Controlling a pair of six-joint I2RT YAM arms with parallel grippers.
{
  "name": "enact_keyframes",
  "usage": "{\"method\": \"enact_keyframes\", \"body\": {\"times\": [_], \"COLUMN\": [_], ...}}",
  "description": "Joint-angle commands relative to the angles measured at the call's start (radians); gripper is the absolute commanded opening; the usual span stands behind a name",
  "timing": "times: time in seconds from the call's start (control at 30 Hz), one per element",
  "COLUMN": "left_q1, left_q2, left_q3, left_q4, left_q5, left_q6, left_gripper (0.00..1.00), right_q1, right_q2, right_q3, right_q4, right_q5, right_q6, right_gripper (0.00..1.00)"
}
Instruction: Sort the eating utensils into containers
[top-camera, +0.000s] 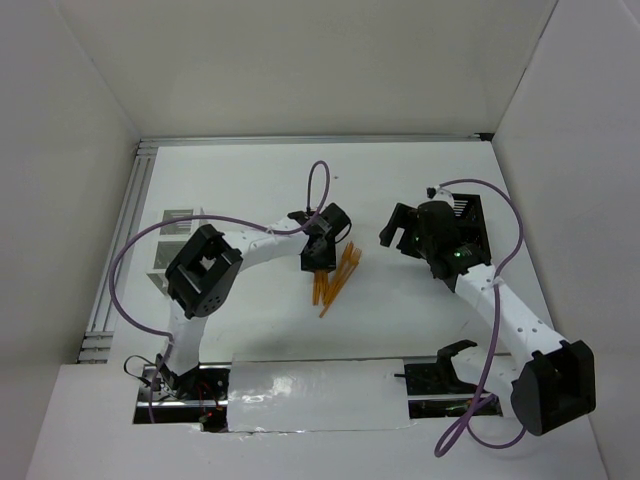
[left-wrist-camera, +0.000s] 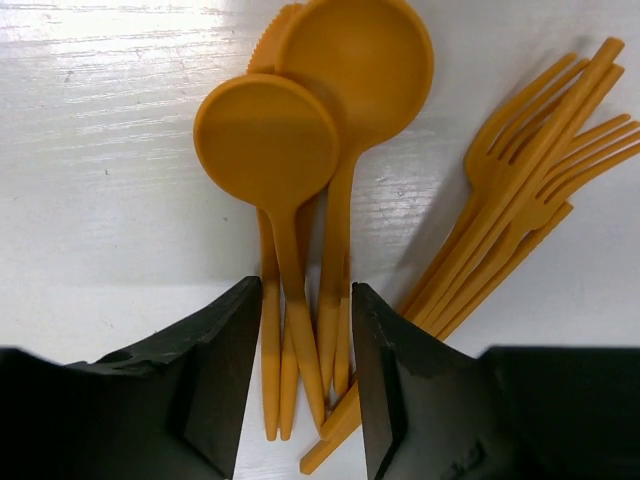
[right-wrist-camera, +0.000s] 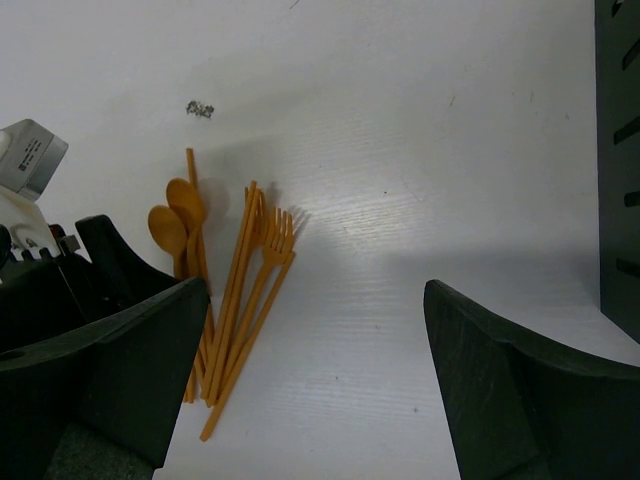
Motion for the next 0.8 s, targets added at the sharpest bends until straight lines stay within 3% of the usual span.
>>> {"method": "enact_keyframes", "body": {"times": [0.0,0.17,0.23,0.47,0.77], "left_q1": [0.003,0.001,0.003,0.004,0.003], "left_q2": [0.017,0.031,0.037,0.033,-0.08], "left_q3": [0.027,0.035,0.036,0.035,-0.022], "left_q4": [0.0,-0.006,-0.005,-0.006,0.02], "left_q5": [-0.02,-0.028,-0.029,-0.029,-0.013], "left_q6": [-0.008,-0.001,0.004,0.016,0.073], "left_gripper": [0.52,0.49,0.39,0.2,0.07], "right_q1": [-0.01,-0.013,-0.016,-0.016,-0.019], "right_q2": [-0.033,-0.033,-0.031,-0.046,-0.052], "right_q3": [-0.01,-0.02,-0.02,-0.03,-0.03], "right_q4": [-0.007,-0.007,-0.007,-0.007,-0.007], "right_q5": [-0.016,-0.016,-0.025,-0.025,-0.025], "right_q6": [-0.004,-0.001,0.002,0.008,0.023], "right_gripper": [0.95,0.95,0.95,0.94,0.95]}}
